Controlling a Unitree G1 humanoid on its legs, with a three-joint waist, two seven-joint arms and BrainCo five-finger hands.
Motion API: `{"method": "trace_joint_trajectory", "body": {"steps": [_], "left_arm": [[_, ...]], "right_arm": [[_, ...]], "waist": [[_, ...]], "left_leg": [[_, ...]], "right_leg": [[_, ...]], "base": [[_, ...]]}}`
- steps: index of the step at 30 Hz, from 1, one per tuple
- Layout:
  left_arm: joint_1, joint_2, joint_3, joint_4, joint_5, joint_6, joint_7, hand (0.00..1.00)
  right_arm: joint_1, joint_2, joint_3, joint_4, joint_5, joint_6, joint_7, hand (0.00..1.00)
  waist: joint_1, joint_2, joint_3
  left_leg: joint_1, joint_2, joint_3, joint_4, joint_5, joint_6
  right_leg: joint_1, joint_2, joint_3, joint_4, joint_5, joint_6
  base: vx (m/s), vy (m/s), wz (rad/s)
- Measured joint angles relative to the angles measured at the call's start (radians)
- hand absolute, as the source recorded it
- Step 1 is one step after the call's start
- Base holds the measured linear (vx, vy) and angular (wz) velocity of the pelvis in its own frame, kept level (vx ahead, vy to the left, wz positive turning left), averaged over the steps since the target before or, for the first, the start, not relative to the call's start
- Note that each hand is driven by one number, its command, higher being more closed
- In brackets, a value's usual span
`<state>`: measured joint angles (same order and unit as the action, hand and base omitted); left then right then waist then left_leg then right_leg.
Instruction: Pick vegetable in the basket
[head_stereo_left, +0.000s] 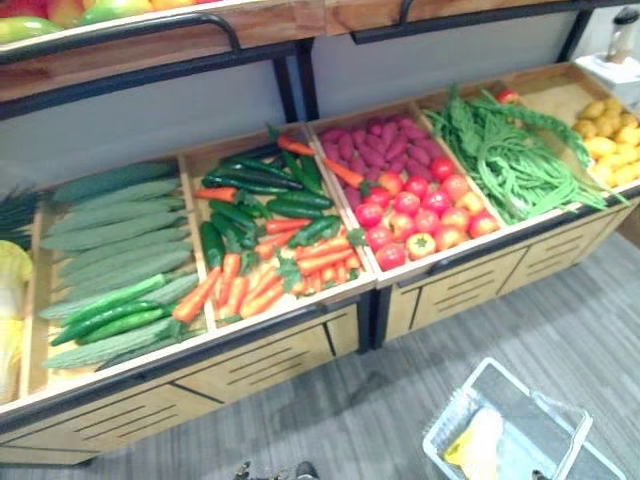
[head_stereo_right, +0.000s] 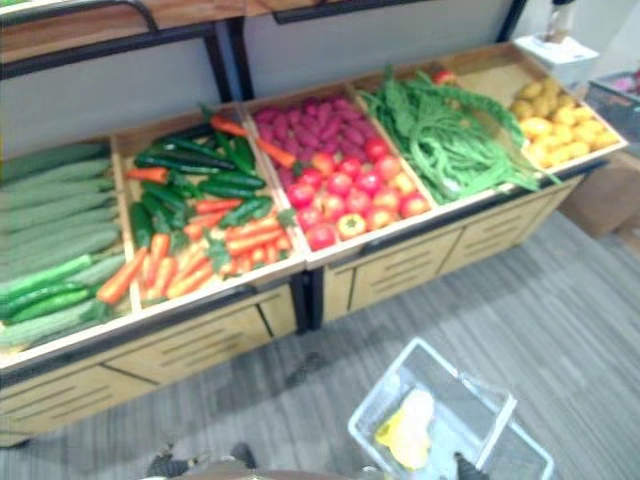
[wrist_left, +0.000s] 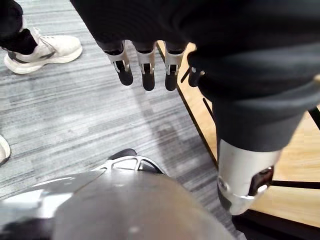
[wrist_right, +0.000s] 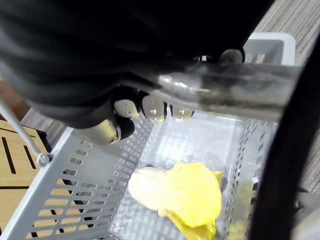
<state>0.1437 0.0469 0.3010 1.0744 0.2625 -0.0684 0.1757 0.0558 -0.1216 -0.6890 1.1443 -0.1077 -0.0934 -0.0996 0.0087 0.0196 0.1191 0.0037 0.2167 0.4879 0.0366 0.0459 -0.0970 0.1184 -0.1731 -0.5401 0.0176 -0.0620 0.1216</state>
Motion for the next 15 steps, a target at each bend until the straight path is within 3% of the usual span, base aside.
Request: {"method": "trace_joint_trajectory", "body": {"steps": [3,7,8,10,12,13,14,15], "left_arm": [[0.009,0.000,-0.003,0.001,-0.016,0.002,-0.003,0.00],[0.007,0.025,-0.057,0.014,-0.017,0.002,-0.011,0.00],[0.009,0.036,-0.076,0.022,-0.017,0.002,-0.016,0.00],[0.006,0.047,-0.102,0.019,-0.020,0.002,-0.025,0.00],[-0.003,0.064,-0.102,0.019,-0.024,0.002,-0.025,0.00],[-0.013,0.079,-0.101,0.021,-0.024,0.003,-0.025,0.00],[-0.017,0.080,-0.100,0.021,-0.024,0.003,-0.025,0.00],[-0.024,0.085,-0.088,0.022,-0.025,0.004,-0.025,0.00]], "right_arm": [[-0.016,0.011,0.010,0.000,0.000,-0.001,0.001,1.00],[-0.019,-0.002,0.009,-0.021,0.002,-0.002,-0.002,1.00],[-0.017,-0.014,0.009,-0.031,0.002,-0.003,-0.003,1.00],[-0.014,-0.012,0.009,-0.032,0.003,-0.004,-0.004,1.00],[-0.015,0.016,0.009,-0.032,0.010,-0.005,-0.006,1.00],[-0.015,0.034,0.013,-0.029,0.009,-0.005,-0.006,1.00],[-0.014,0.035,0.015,-0.026,0.009,-0.004,-0.006,1.00],[-0.014,0.042,0.022,-0.025,0.013,0.000,-0.002,1.00]], "waist": [[-0.001,0.000,0.000],[-0.002,-0.022,0.018],[-0.006,-0.029,0.022],[-0.013,-0.040,0.029],[-0.028,-0.053,0.034],[-0.034,-0.075,0.048],[-0.033,-0.079,0.051],[-0.032,-0.085,0.063]], "left_leg": [[0.021,-0.020,-0.007,-0.023,-0.006,-0.001],[0.057,-0.075,-0.006,-0.020,-0.081,0.012],[0.088,-0.094,-0.005,-0.026,-0.096,0.016],[0.125,-0.119,-0.018,-0.051,-0.105,0.029],[0.123,-0.114,-0.051,-0.051,-0.108,0.035],[0.120,-0.107,-0.069,-0.051,-0.106,0.037],[0.119,-0.104,-0.070,-0.050,-0.106,0.037],[0.117,-0.087,-0.082,-0.046,-0.103,0.033]], "right_leg": [[0.006,-0.012,0.005,0.007,-0.001,0.003],[-0.079,-0.140,0.051,0.298,-0.083,0.027],[-0.123,-0.187,0.088,0.432,-0.075,0.015],[-0.207,-0.223,0.191,0.607,-0.031,-0.058],[-0.223,-0.170,0.267,0.609,-0.060,-0.050],[-0.234,-0.120,0.303,0.567,-0.099,-0.046],[-0.236,-0.108,0.309,0.554,-0.104,-0.049],[-0.239,-0.033,0.330,0.416,-0.109,-0.052]], "base": [[0.02,0.056,-0.06],[0.03,0.136,-0.06],[-0.03,0.175,0.00],[-0.01,0.197,0.13],[0.07,0.046,0.43],[0.10,-0.038,0.43],[0.11,-0.083,0.35],[0.10,-0.086,0.18]]}}
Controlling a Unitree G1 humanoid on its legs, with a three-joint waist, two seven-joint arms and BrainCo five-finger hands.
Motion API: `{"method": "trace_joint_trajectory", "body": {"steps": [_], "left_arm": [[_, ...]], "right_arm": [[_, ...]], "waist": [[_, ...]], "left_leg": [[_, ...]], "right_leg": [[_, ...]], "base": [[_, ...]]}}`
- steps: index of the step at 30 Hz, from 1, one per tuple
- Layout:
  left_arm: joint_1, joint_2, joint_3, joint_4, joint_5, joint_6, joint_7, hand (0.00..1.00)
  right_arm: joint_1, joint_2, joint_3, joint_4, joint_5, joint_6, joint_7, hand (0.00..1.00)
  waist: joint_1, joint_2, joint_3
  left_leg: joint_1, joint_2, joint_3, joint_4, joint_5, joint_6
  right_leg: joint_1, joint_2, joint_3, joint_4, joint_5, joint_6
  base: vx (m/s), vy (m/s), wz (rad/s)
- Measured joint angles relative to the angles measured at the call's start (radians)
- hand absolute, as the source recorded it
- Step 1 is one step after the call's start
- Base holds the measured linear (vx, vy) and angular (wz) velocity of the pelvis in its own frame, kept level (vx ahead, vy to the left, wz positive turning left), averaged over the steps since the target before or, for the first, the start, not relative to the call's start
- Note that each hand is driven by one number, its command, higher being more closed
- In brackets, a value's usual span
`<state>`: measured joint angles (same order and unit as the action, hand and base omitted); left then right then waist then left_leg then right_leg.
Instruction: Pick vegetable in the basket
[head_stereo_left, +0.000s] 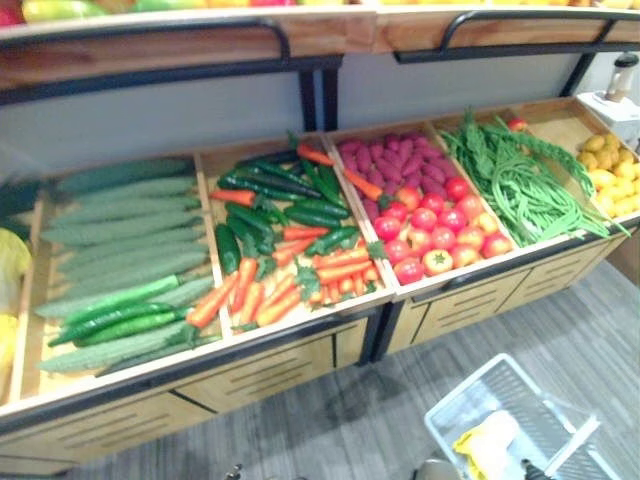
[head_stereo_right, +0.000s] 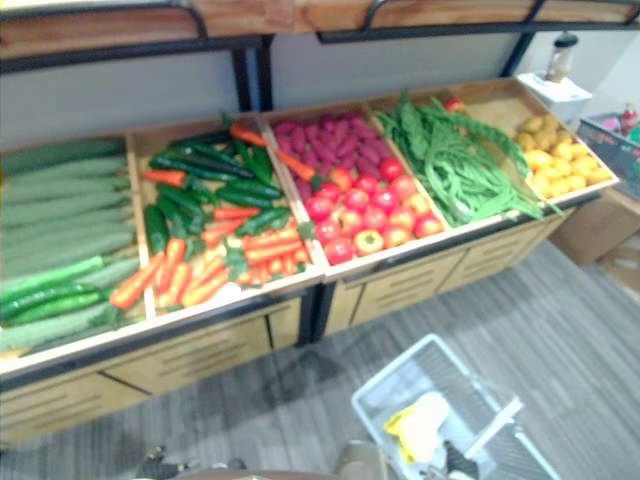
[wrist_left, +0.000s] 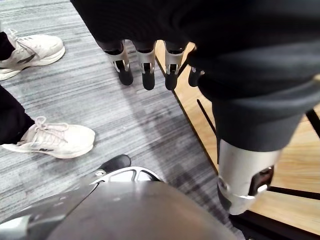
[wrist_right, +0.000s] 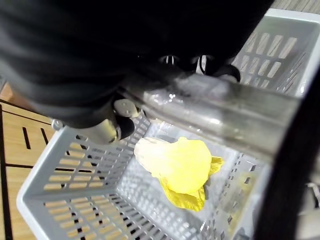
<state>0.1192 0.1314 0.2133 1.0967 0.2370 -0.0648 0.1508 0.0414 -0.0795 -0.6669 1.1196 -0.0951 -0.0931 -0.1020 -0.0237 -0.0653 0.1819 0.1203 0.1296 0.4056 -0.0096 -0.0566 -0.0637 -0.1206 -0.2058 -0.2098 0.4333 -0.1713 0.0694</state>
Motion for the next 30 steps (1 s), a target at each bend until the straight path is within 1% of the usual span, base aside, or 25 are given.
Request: {"method": "trace_joint_trajectory", "body": {"steps": [1,2,3,4,5,6,7,9,11,12,15,18,20,23,26,28,29,30], "left_arm": [[0.000,0.000,0.006,0.000,0.000,0.000,0.000,0.00],[-0.006,-0.002,0.027,0.004,0.000,0.000,0.001,0.00],[-0.010,-0.018,0.041,0.014,0.000,-0.002,0.002,0.00],[-0.013,-0.028,0.048,0.015,0.001,-0.003,0.000,0.00],[-0.020,-0.049,0.077,0.016,0.001,-0.002,0.002,0.00],[-0.021,-0.055,0.083,0.016,0.001,-0.002,0.002,0.00],[-0.024,-0.062,0.093,0.015,0.001,-0.003,0.002,0.00],[-0.033,-0.063,0.110,0.015,0.001,-0.014,0.003,0.00],[-0.040,-0.062,0.119,0.006,0.001,-0.016,0.006,0.00],[-0.040,-0.061,0.131,0.003,0.001,-0.020,0.010,0.00],[-0.035,-0.053,0.139,0.000,0.001,-0.019,0.032,0.00],[-0.035,-0.053,0.138,-0.001,0.001,-0.018,0.047,0.00],[-0.036,-0.052,0.138,-0.003,0.001,-0.019,0.075,0.00],[-0.035,-0.052,0.134,-0.025,0.001,-0.019,0.092,0.00],[-0.020,-0.053,0.106,-0.115,0.002,-0.019,0.125,0.00],[0.004,-0.053,0.085,-0.232,0.005,-0.023,0.158,0.00],[0.017,-0.053,0.081,-0.319,0.007,-0.025,0.177,0.00],[0.036,-0.053,0.080,-0.403,0.023,-0.038,0.207,0.00]], "right_arm": [[0.004,0.001,0.000,0.002,0.008,0.003,0.000,1.00],[0.007,0.002,-0.002,0.018,0.017,0.004,0.000,1.00],[0.011,0.000,-0.027,0.025,0.018,0.006,-0.001,1.00],[0.008,-0.003,-0.036,0.026,0.018,0.006,-0.001,1.00],[-0.003,-0.011,-0.045,0.025,0.018,0.002,-0.001,1.00],[-0.003,-0.015,-0.047,0.026,0.018,0.003,0.000,1.00],[0.000,-0.019,-0.054,0.026,0.018,0.003,0.000,1.00],[0.012,-0.017,-0.064,0.035,0.018,0.005,0.000,1.00],[0.024,-0.013,-0.065,0.035,0.018,0.005,0.000,1.00],[0.025,-0.010,-0.063,0.035,0.018,0.004,0.000,1.00],[0.025,-0.003,-0.061,0.036,0.018,0.001,0.000,1.00],[0.032,-0.002,-0.058,0.036,0.018,-0.002,-0.002,1.00],[0.032,-0.003,-0.037,0.035,0.018,-0.003,-0.004,1.00],[0.032,-0.004,-0.030,0.035,0.018,-0.007,-0.007,1.00],[0.032,-0.004,-0.028,0.034,0.018,-0.008,-0.014,1.00],[0.041,-0.002,-0.016,0.033,0.020,-0.013,-0.021,1.00],[0.044,-0.003,-0.009,0.031,0.027,-0.020,-0.022,1.00],[0.046,-0.004,0.007,0.028,0.030,-0.023,-0.024,1.00]], "waist": [[0.000,-0.003,-0.001],[-0.002,-0.011,0.002],[0.000,0.016,-0.009],[0.003,0.029,-0.006],[0.001,0.049,0.002],[0.000,0.060,-0.003],[-0.002,0.064,-0.005],[-0.001,0.061,-0.007],[-0.002,0.061,-0.015],[-0.001,0.052,-0.017],[0.000,0.037,-0.023],[0.000,0.034,-0.023],[-0.001,0.037,-0.025],[-0.001,0.040,-0.026],[-0.001,0.040,-0.026],[-0.002,0.041,-0.028],[0.000,0.040,-0.029],[0.000,0.044,-0.033]], "left_leg": [[0.000,0.001,-0.003,0.000,0.000,-0.005],[0.003,-0.006,-0.010,-0.001,0.003,-0.025],[0.004,0.007,-0.013,-0.016,0.013,-0.035],[0.005,0.011,-0.009,-0.023,0.014,-0.038],[0.004,0.020,-0.008,-0.033,0.017,-0.044],[0.006,0.023,-0.008,-0.039,0.020,-0.048],[0.010,0.027,-0.009,-0.042,0.021,-0.050],[0.028,0.032,-0.013,-0.044,0.021,-0.050],[0.025,0.031,-0.037,-0.045,0.021,-0.050],[0.022,0.029,-0.038,-0.050,0.022,-0.050],[0.018,0.023,-0.057,-0.059,0.022,-0.050],[0.019,0.015,-0.063,-0.059,0.022,-0.050],[0.014,0.008,-0.064,-0.059,0.022,-0.050],[0.003,0.003,-0.067,-0.059,0.022,-0.049],[-0.002,0.000,-0.080,-0.059,0.022,-0.049],[-0.012,-0.002,-0.093,-0.059,0.024,-0.045],[-0.013,-0.002,-0.094,-0.059,0.025,-0.045],[-0.014,-0.002,-0.096,-0.060,0.025,-0.045]], "right_leg": [[0.002,0.015,0.003,-0.069,0.007,0.006],[0.007,0.030,0.030,-0.164,0.069,0.024],[0.019,0.053,0.031,-0.186,0.078,0.021],[0.015,0.062,0.033,-0.188,0.077,0.020],[0.009,0.073,0.030,-0.191,0.076,0.018],[0.010,0.078,0.028,-0.193,0.076,0.018],[0.020,0.084,0.026,-0.202,0.076,0.017],[0.073,0.093,0.010,-0.249,0.076,0.017],[0.094,0.091,-0.011,-0.273,0.076,0.017],[0.093,0.091,-0.015,-0.280,0.076,0.017],[0.096,0.092,-0.029,-0.295,0.081,0.021],[0.110,0.085,-0.040,-0.312,0.088,0.027],[0.112,0.080,-0.041,-0.327,0.099,0.031],[0.109,0.079,-0.042,-0.350,0.118,0.033],[0.116,0.077,-0.050,-0.366,0.126,0.036],[0.115,0.074,-0.061,-0.367,0.127,0.037],[0.115,0.074,-0.061,-0.367,0.127,0.037],[0.115,0.074,-0.064,-0.368,0.127,0.037]], "base": [[0.13,-0.110,0.27],[0.19,-0.114,0.18],[0.22,-0.100,0.08],[0.29,-0.106,-0.08],[0.22,-0.067,-0.10],[0.18,-0.066,-0.05],[0.11,-0.040,0.01],[0.11,-0.037,0.13],[0.08,-0.013,0.29],[0.06,-0.002,0.23],[0.02,0.005,0.16],[0.00,0.015,0.12],[0.00,0.000,0.00],[-0.02,0.014,-0.01],[-0.01,0.004,0.08],[-0.01,0.003,0.18],[0.00,0.003,0.04],[0.00,0.000,0.00]]}}
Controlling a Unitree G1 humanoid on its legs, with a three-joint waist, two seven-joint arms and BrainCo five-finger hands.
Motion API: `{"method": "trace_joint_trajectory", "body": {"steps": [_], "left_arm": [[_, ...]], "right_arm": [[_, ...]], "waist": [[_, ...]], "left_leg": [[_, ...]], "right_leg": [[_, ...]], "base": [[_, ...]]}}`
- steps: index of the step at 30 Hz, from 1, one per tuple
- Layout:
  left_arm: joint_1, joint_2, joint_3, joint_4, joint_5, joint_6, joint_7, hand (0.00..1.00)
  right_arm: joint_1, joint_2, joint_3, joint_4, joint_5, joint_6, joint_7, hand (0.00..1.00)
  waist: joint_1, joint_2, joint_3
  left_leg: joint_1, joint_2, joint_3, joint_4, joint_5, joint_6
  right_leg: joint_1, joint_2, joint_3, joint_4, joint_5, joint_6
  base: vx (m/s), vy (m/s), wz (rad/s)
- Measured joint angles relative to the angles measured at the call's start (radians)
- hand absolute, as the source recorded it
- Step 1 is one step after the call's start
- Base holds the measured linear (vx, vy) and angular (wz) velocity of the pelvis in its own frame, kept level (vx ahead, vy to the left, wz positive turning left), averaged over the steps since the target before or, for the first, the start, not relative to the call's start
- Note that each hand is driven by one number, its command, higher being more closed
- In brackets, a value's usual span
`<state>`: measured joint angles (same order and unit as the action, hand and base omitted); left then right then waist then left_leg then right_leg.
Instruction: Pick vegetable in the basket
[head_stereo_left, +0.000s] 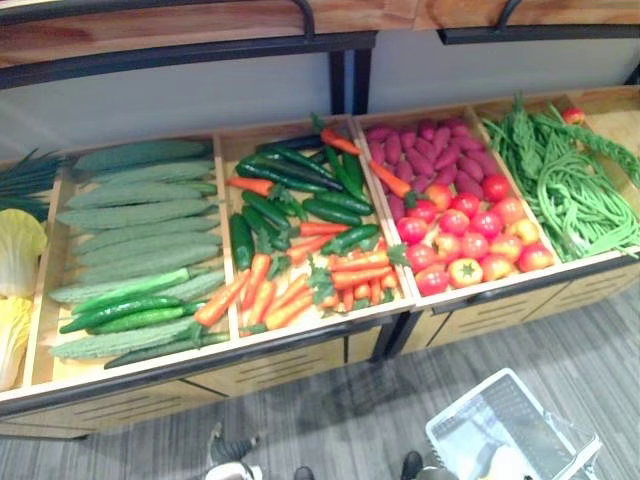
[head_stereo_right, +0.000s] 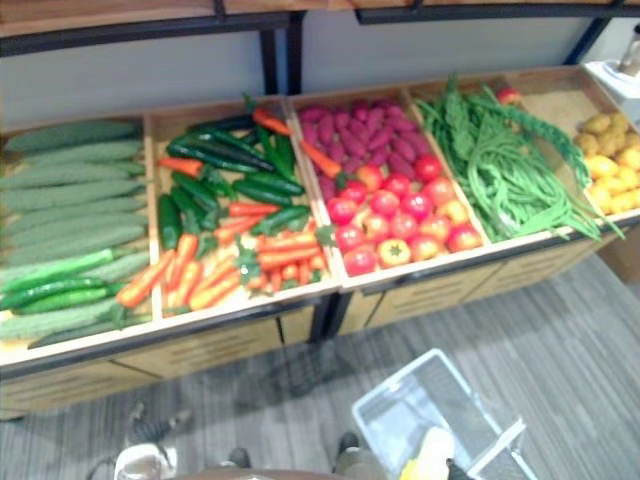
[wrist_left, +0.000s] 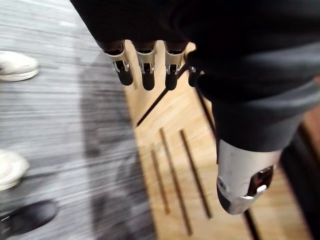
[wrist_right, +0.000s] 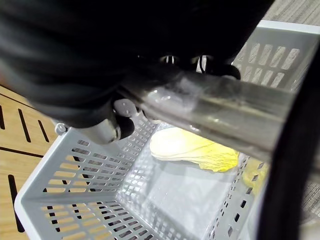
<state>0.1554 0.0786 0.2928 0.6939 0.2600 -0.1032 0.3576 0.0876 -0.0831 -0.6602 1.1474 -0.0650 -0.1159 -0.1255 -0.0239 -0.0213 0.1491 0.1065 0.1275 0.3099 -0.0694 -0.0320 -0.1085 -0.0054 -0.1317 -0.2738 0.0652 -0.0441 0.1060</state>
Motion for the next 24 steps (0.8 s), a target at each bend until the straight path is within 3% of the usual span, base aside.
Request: {"method": "trace_joint_trajectory", "body": {"steps": [3,5,11,17,21,24], "left_arm": [[0.020,0.001,-0.014,-0.196,0.049,-0.022,0.066,0.00],[0.018,0.005,-0.017,-0.358,0.124,-0.055,0.147,0.00],[-0.003,0.013,-0.015,-0.619,0.198,-0.091,0.261,0.00],[0.000,0.016,-0.019,-0.710,0.245,-0.091,0.280,0.00],[0.000,0.060,-0.063,-0.732,0.273,-0.092,0.287,0.00],[-0.001,0.086,-0.107,-0.732,0.274,-0.091,0.251,0.00]], "right_arm": [[0.016,-0.002,0.020,-0.014,0.002,-0.014,-0.003,1.00],[0.024,-0.011,0.042,-0.014,0.005,-0.021,-0.011,1.00],[0.025,-0.029,0.063,-0.013,0.005,-0.023,-0.019,1.00],[0.024,-0.037,0.079,-0.011,0.005,-0.022,-0.019,1.00],[0.028,-0.037,0.081,-0.010,0.005,-0.020,-0.019,1.00],[0.030,-0.037,0.082,-0.011,0.005,-0.020,-0.019,1.00]], "waist": [[-0.001,0.010,-0.009],[-0.001,0.017,-0.020],[-0.002,0.034,-0.037],[-0.002,0.032,-0.045],[-0.003,0.027,-0.052],[-0.004,0.028,-0.056]], "left_leg": [[0.000,-0.002,-0.011,-0.003,0.000,0.000],[0.000,-0.002,-0.019,-0.005,0.000,0.000],[0.009,-0.001,-0.014,-0.007,-0.002,0.003],[0.019,-0.002,0.008,-0.001,-0.010,0.013],[0.019,-0.003,0.011,0.003,-0.011,0.014],[0.019,-0.002,0.015,0.003,-0.011,0.014]], "right_leg": [[0.008,-0.002,-0.008,-0.005,0.000,0.000],[0.016,-0.002,-0.018,-0.012,0.000,0.000],[0.028,0.002,-0.012,-0.023,0.005,-0.006],[0.030,0.003,0.010,-0.031,0.018,-0.010],[0.028,0.002,0.015,-0.031,0.021,-0.009],[0.025,0.004,0.021,-0.031,0.021,-0.008]], "base": [[0.03,0.003,0.11],[0.02,0.002,0.12],[0.00,0.000,-0.01],[-0.02,0.003,-0.11],[-0.03,-0.002,-0.03],[-0.01,-0.004,-0.03]]}}
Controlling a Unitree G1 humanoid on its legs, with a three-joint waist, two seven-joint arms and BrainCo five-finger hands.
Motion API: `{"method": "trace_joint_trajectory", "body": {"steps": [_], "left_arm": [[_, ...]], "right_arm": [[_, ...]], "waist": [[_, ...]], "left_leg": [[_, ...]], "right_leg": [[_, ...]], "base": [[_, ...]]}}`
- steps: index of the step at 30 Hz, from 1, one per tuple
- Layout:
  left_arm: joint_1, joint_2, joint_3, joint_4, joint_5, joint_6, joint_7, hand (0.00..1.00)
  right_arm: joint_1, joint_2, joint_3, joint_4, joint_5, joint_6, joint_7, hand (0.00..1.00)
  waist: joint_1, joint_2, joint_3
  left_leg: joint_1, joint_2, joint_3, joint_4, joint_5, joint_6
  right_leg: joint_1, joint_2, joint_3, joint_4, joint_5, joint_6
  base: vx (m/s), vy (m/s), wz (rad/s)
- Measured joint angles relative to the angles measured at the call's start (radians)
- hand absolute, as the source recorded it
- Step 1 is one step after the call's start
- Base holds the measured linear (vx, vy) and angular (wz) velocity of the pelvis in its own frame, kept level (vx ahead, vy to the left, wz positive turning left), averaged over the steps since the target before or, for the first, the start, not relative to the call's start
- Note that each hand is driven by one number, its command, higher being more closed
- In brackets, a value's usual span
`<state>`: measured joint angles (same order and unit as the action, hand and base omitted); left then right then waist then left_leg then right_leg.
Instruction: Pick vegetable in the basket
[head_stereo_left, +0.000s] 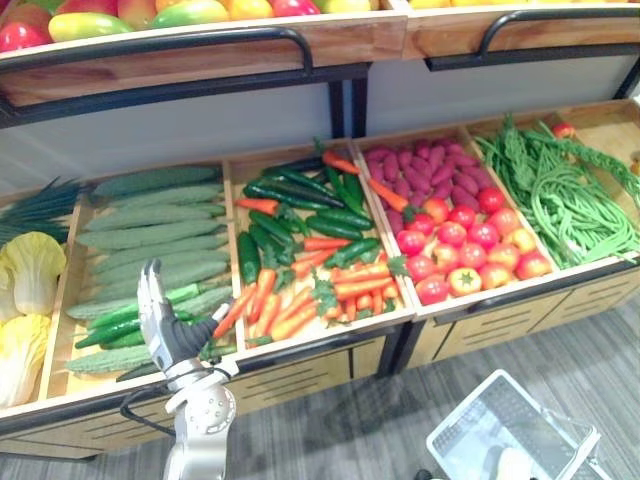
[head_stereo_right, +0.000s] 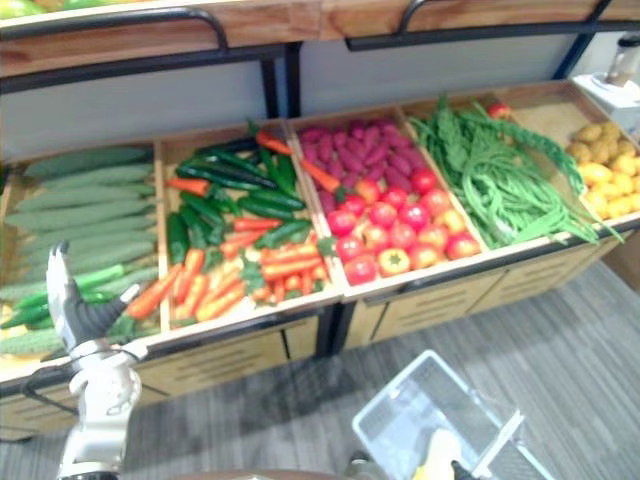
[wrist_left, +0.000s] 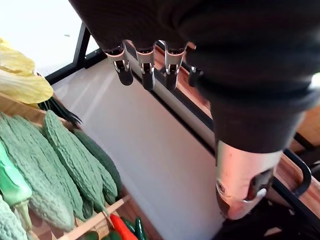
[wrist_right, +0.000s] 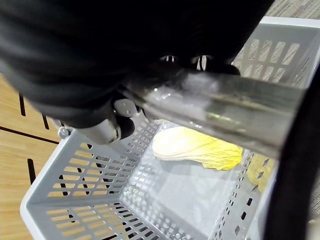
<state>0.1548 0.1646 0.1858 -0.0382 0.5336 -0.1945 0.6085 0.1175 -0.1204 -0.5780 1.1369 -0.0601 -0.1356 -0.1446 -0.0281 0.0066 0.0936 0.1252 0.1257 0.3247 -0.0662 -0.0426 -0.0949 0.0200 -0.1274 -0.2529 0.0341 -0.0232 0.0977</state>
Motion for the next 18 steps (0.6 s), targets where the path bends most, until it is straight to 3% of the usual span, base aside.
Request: {"method": "trace_joint_trajectory", "body": {"steps": [5,11,17,18], "left_arm": [[-0.020,0.107,-0.082,0.012,0.039,0.000,-0.086,0.00],[-0.143,0.263,-0.181,0.158,0.078,-0.007,-0.192,0.00],[-0.250,0.284,-0.253,0.351,0.079,-0.004,-0.247,0.00],[-0.262,0.296,-0.267,0.373,0.079,-0.002,-0.259,0.00]], "right_arm": [[-0.001,-0.008,0.011,-0.006,0.000,0.000,0.002,1.00],[-0.011,-0.016,0.045,-0.030,-0.005,0.001,0.023,1.00],[-0.012,-0.020,0.060,-0.046,-0.005,0.001,0.024,1.00],[-0.012,-0.020,0.072,-0.059,-0.005,0.002,0.024,1.00]], "waist": [[-0.003,0.006,-0.003],[-0.014,0.008,-0.004],[-0.033,0.028,-0.005],[-0.048,0.031,-0.004]], "left_leg": [[-0.001,0.000,0.027,-0.002,-0.001,-0.001],[0.000,-0.001,0.084,-0.002,-0.002,-0.003],[0.000,0.001,0.128,0.000,-0.007,-0.006],[-0.002,0.002,0.133,-0.001,-0.007,-0.006]], "right_leg": [[-0.019,0.004,0.028,-0.003,0.006,0.000],[-0.037,0.014,0.084,-0.035,0.039,-0.003],[-0.062,0.023,0.126,-0.037,0.053,-0.004],[-0.068,0.024,0.132,-0.036,0.055,-0.005]], "base": [[0.00,-0.003,-0.16],[-0.01,-0.008,-0.27],[-0.04,-0.021,-0.22],[-0.04,-0.028,-0.16]]}}
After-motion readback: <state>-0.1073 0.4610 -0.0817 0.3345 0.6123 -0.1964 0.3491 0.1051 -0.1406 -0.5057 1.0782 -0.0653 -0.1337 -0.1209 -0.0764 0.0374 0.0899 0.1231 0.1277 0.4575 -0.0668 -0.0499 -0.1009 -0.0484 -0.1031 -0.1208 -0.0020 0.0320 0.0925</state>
